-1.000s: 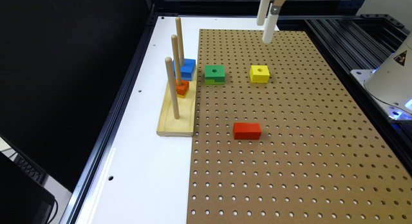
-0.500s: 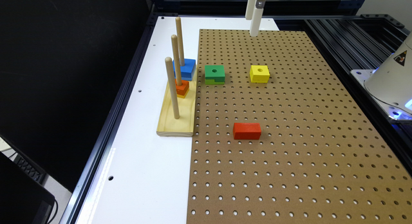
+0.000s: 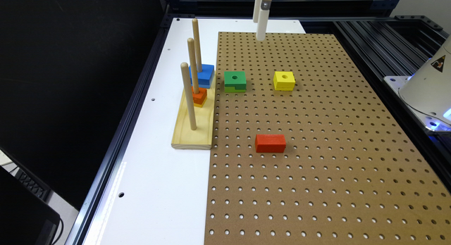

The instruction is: Pick up green block.

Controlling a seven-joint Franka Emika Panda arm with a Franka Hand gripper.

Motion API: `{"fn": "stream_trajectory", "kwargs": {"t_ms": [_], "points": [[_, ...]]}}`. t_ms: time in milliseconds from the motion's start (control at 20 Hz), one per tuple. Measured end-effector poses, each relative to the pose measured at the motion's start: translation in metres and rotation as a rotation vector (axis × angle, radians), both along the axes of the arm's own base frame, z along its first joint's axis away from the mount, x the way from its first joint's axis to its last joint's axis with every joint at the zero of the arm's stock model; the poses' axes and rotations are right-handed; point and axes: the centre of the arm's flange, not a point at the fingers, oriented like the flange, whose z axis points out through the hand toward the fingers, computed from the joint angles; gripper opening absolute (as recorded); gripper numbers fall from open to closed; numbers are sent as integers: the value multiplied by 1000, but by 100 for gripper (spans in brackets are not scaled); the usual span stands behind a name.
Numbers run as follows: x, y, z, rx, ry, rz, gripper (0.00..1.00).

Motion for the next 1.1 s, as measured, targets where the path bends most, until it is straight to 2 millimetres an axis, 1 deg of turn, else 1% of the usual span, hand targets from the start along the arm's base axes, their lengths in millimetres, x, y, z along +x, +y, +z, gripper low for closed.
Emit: {"fn": "stream_trajectory", "kwargs": {"t_ms": [500,800,1100], "points": [[3,-1,0,0,-1,-1,100],[7,-1,4,0,-11,0,100],[14,-3,1,2,-10,-1,100]]}}
